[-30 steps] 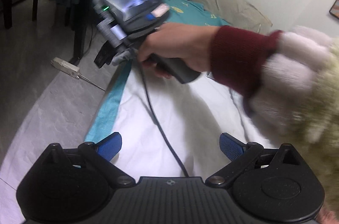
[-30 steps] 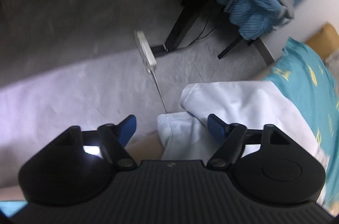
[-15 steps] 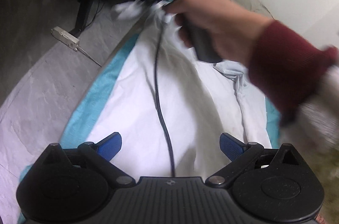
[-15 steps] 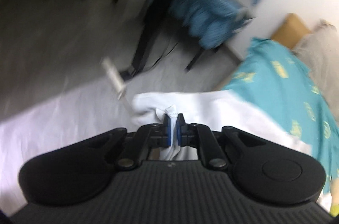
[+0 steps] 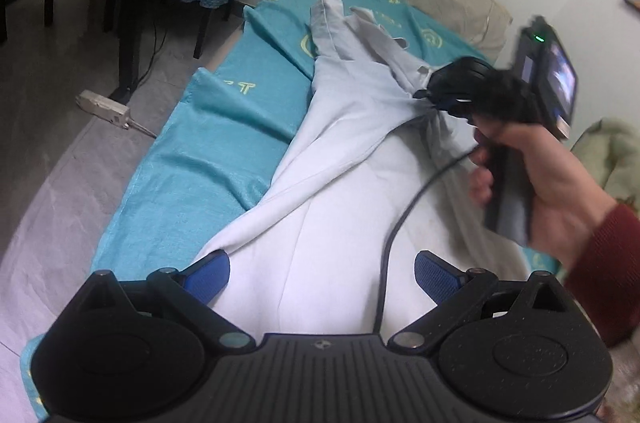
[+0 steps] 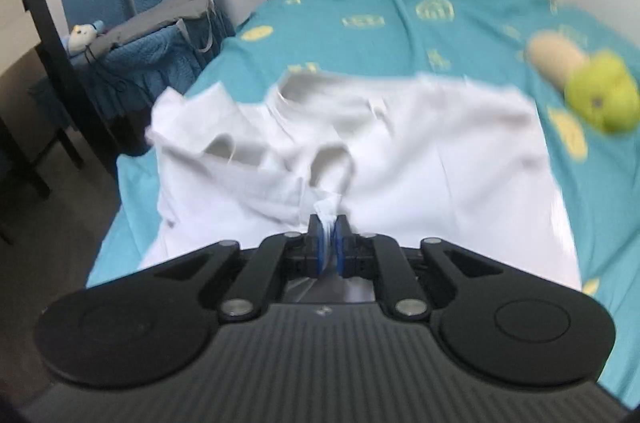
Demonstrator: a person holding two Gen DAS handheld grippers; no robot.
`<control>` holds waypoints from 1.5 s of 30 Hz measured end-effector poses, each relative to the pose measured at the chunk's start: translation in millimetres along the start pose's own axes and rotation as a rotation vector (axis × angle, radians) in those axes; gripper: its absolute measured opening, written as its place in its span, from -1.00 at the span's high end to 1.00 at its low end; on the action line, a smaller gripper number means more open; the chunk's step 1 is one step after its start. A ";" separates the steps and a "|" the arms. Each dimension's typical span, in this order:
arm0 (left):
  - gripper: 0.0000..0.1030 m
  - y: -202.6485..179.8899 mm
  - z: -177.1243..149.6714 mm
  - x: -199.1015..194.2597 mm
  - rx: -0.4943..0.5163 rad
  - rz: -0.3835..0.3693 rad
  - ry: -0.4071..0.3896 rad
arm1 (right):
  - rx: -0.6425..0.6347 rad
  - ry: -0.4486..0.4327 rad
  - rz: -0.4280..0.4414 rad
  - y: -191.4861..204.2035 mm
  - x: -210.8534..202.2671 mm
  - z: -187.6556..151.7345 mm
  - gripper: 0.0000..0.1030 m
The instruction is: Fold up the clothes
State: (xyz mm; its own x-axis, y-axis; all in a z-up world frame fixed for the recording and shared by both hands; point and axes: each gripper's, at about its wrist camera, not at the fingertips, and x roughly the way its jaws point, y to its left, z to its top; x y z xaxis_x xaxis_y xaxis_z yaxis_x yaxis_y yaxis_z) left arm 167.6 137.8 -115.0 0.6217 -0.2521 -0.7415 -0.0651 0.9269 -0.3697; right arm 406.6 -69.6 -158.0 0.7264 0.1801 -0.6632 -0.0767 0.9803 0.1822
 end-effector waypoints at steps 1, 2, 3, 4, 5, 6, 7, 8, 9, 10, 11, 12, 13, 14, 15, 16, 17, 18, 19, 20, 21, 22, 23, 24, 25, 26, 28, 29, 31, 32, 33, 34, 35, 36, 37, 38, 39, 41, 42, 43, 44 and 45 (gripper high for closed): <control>-0.94 -1.6 0.3 2.8 0.009 0.006 0.001 | -0.004 -0.017 0.025 -4.4 -4.5 -4.4 0.71; -0.94 -3.2 0.6 5.5 0.017 0.012 0.002 | -0.017 -0.037 0.045 -5.6 -9.0 -7.1 0.58; -0.94 -4.8 0.9 8.3 0.026 0.018 0.004 | -0.032 -0.061 0.063 -4.8 -14.2 -9.0 0.22; -0.94 -4.6 0.7 7.2 0.028 0.019 -0.001 | -0.047 -0.091 0.079 -3.0 -19.0 -8.5 -0.30; -0.94 -4.5 0.7 8.3 0.029 0.023 0.001 | -0.063 -0.126 0.094 -0.4 -22.1 -5.9 -0.49; -0.94 -4.4 0.6 9.5 0.029 0.027 0.003 | -0.086 -0.159 0.109 3.3 -25.3 -3.1 -0.65; -0.94 -3.6 0.5 10.1 0.026 0.032 0.006 | -0.120 -0.181 0.125 9.0 -27.2 0.8 -0.63; -0.94 -2.7 0.3 10.7 0.023 0.037 0.009 | -0.164 -0.192 0.142 16.7 -25.9 6.4 -0.62; -0.94 -0.8 0.7 12.7 0.017 0.039 0.014 | -0.218 -0.197 0.156 26.5 -23.3 11.0 -0.62; -0.94 1.3 1.1 14.8 0.012 0.041 0.018 | -0.280 -0.198 0.165 37.7 -21.0 13.6 -0.59; -0.94 3.3 1.6 16.9 0.006 0.044 0.022 | -0.341 -0.198 0.175 49.0 -18.7 16.3 -0.59; -0.94 3.6 1.4 18.1 0.003 0.045 0.024 | -0.404 -0.190 0.176 60.5 -14.5 18.7 -0.59; -0.94 2.8 0.8 18.1 0.007 0.047 0.025 | -0.455 -0.169 0.159 70.8 -6.5 21.0 -0.53; -0.94 1.2 -0.4 16.5 0.016 0.050 0.023 | -0.492 -0.145 0.133 79.2 3.3 23.4 -0.45; -0.94 -0.7 -1.2 16.3 0.029 0.054 0.021 | -0.529 -0.121 0.108 87.6 13.1 25.8 -0.27; -0.95 -2.6 -1.9 16.9 0.044 0.059 0.022 | -0.557 -0.093 0.078 94.1 22.8 27.7 -0.15; -0.95 -4.1 -2.7 17.6 0.056 0.063 0.023 | -0.577 -0.060 0.043 98.5 32.4 29.0 -0.05; -0.95 -5.2 -3.5 17.9 0.063 0.066 0.024 | -0.568 -0.046 0.027 99.1 37.1 31.6 0.33; -0.95 -6.3 -4.3 18.3 0.070 0.068 0.025 | -0.528 -0.050 0.029 95.5 36.9 35.5 0.79; -0.95 -6.0 -4.3 18.4 0.069 0.066 0.023 | -0.488 -0.055 0.032 92.0 36.7 39.3 0.83; -0.95 -5.7 -4.2 18.5 0.068 0.063 0.021 | -0.449 -0.059 0.035 88.5 36.5 43.1 0.83; -0.95 -5.4 -4.1 18.5 0.064 0.058 0.020 | -0.395 -0.068 0.032 80.9 36.3 46.4 0.84; -0.95 -4.8 -3.8 18.7 0.059 0.053 0.020 | -0.328 -0.080 0.023 69.2 36.1 49.3 0.84; -0.95 -4.1 -3.6 18.9 0.054 0.049 0.020 | -0.261 -0.092 0.014 57.4 36.0 52.1 0.84; -0.95 -4.1 -3.6 18.7 0.054 0.045 0.019 | -0.194 -0.104 0.005 45.7 35.8 54.9 0.85; -0.95 -4.2 -3.6 18.4 0.055 0.042 0.018 | -0.127 -0.116 -0.003 33.9 35.6 57.8 0.85; -0.95 -4.8 -3.7 18.5 0.060 0.040 0.015 | 0.002 -0.128 -0.030 10.0 38.2 61.4 0.85; -0.95 -5.5 -3.8 18.7 0.065 0.041 0.013 | 0.056 -0.115 -0.061 -2.5 43.5 59.4 0.84; -0.95 -6.7 -4.0 19.2 0.073 0.043 0.010 | 0.143 -0.088 -0.087 -25.0 54.2 53.5 0.84; -0.95 -7.4 -4.1 19.5 0.077 0.044 0.009 | 0.176 -0.083 -0.074 -34.0 58.7 50.3 0.84; -0.95 -8.1 -3.7 20.5 0.082 0.044 0.008 | 0.195 -0.086 -0.062 -39.6 60.3 47.4 0.82; -0.95 -9.3 -3.2 20.5 0.088 0.042 0.004 | 0.200 -0.097 -0.051 -42.0 59.2 44.8 0.80; -0.95 -10.8 -2.2 21.0 0.094 0.042 0.000 | 0.200 -0.101 -0.041 -42.3 57.2 43.8 0.79; -0.95 -12.3 -1.0 21.5 0.099 0.042 -0.003 | 0.195 -0.099 -0.032 -40.7 54.5 44.4 0.76; -0.95 -13.8 0.1 22.0 0.105 0.041 -0.007 | 0.188 -0.099 -0.018 -39.9 49.5 45.1 0.65; -0.95 -16.4 1.2 20.4 0.114 0.037 -0.015 | 0.178 -0.106 0.003 -39.7 40.9 46.1 0.53; -0.95 -19.8 1.9 17.4 0.125 0.032 -0.027 | 0.170 -0.116 0.029 -40.3 30.6 46.9 0.10; -0.95 -26.0 2.3 9.8 0.138 0.019 -0.053 | 0.159 -0.133 0.086 -43.3 8.6 47.8 -0.73; -0.95 -29.6 1.9 5.1 0.151 0.004 -0.064 | 0.152 -0.137 0.107 -44.7 -3.9 47.7 -0.97; -0.95 -32.1 1.9 0.8 0.160 -0.011 -0.075 | 0.144 -0.135 0.120 -46.0 -17.8 46.9 -1.00; -0.95 -34.6 1.9 -3.5 0.169 -0.026 -0.086 | 0.132 -0.131 0.130 -47.2 -31.3 45.9 -1.00; -0.95 -36.3 1.7 -8.7 0.170 -0.036 -0.103 | 0.118 -0.126 0.136 -48.4 -45.2 43.9 -1.00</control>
State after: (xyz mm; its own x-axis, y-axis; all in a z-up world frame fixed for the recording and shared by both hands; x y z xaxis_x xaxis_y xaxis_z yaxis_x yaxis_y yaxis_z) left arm 165.9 106.8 -94.2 0.6983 -0.2640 -0.6653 0.0856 0.9536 -0.2885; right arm 407.4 -128.7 -105.0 0.7948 0.2917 -0.5322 -0.1053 0.9299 0.3525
